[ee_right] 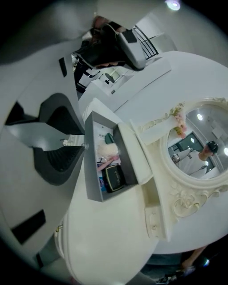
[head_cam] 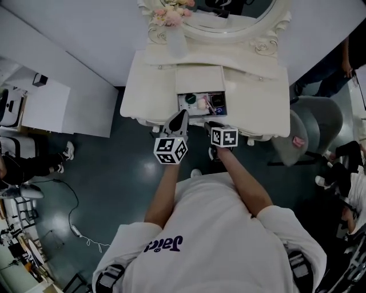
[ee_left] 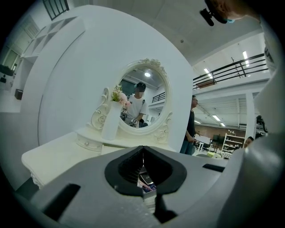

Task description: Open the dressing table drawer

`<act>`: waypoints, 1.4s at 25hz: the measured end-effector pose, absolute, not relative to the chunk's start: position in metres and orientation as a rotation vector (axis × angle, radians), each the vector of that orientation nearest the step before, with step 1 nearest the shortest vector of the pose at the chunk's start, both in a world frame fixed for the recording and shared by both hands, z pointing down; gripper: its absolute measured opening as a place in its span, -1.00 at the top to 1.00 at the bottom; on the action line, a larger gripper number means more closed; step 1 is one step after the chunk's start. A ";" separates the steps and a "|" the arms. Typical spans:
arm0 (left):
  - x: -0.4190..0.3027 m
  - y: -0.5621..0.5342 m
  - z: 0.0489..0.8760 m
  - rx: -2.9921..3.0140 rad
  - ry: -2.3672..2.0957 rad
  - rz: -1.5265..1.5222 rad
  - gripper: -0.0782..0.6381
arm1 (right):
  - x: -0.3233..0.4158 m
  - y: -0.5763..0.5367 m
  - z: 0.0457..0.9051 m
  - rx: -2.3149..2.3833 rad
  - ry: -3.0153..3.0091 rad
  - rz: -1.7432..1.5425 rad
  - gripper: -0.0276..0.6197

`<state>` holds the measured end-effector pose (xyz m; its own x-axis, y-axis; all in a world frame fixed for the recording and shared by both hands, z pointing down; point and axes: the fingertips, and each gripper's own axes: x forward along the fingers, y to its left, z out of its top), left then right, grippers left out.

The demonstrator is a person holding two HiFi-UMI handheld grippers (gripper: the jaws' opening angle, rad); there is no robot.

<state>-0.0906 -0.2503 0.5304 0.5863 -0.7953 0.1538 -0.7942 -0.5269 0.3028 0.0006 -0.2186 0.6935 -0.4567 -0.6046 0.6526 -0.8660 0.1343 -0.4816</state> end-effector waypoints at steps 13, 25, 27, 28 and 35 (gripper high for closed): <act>-0.072 -0.275 0.432 2.661 -1.312 -0.118 0.74 | 0.054 -0.265 0.476 1.831 -2.340 0.370 0.89; -0.060 -0.276 0.371 2.771 -1.364 -0.156 0.74 | 0.058 -0.265 0.375 1.957 -2.388 0.036 0.89; -0.064 -0.278 0.370 2.763 -1.393 -0.157 0.74 | 0.056 -0.265 0.371 1.953 -2.403 0.035 0.89; -0.066 -0.279 0.370 2.758 -1.406 -0.157 0.74 | 0.055 -0.265 0.370 1.952 -2.407 0.035 0.89; -0.073 -0.284 0.374 2.738 -1.457 -0.167 0.74 | 0.053 -0.269 0.370 1.948 -2.412 0.047 0.89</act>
